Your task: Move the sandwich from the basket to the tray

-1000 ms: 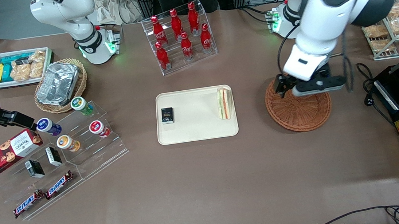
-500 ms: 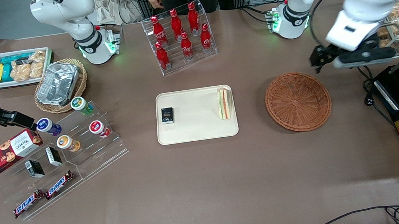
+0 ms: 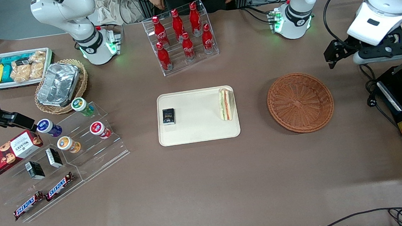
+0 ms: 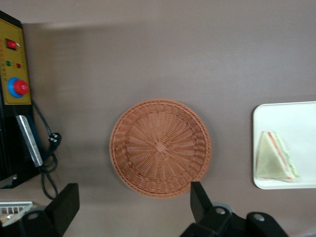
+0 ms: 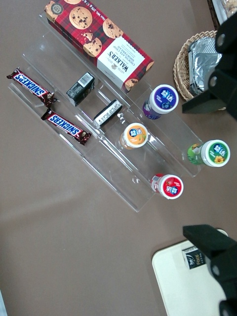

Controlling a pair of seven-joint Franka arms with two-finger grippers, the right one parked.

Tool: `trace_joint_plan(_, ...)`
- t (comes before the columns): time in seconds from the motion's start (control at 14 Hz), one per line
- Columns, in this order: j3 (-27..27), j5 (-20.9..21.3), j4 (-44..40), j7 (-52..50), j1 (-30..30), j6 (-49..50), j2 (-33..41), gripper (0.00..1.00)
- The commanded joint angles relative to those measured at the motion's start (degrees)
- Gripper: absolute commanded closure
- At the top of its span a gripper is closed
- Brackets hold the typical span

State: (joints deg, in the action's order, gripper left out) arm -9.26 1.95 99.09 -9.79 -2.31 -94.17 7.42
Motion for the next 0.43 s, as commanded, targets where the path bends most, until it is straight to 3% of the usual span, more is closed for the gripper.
trace_joint_plan(0.0,-0.41,-1.86,-11.61,1.00,0.64,6.18,-7.67,0.00)
trace_joint_plan(0.36,-0.32,-1.68,-11.90,1.00,0.64,6.46,-8.03,0.00)
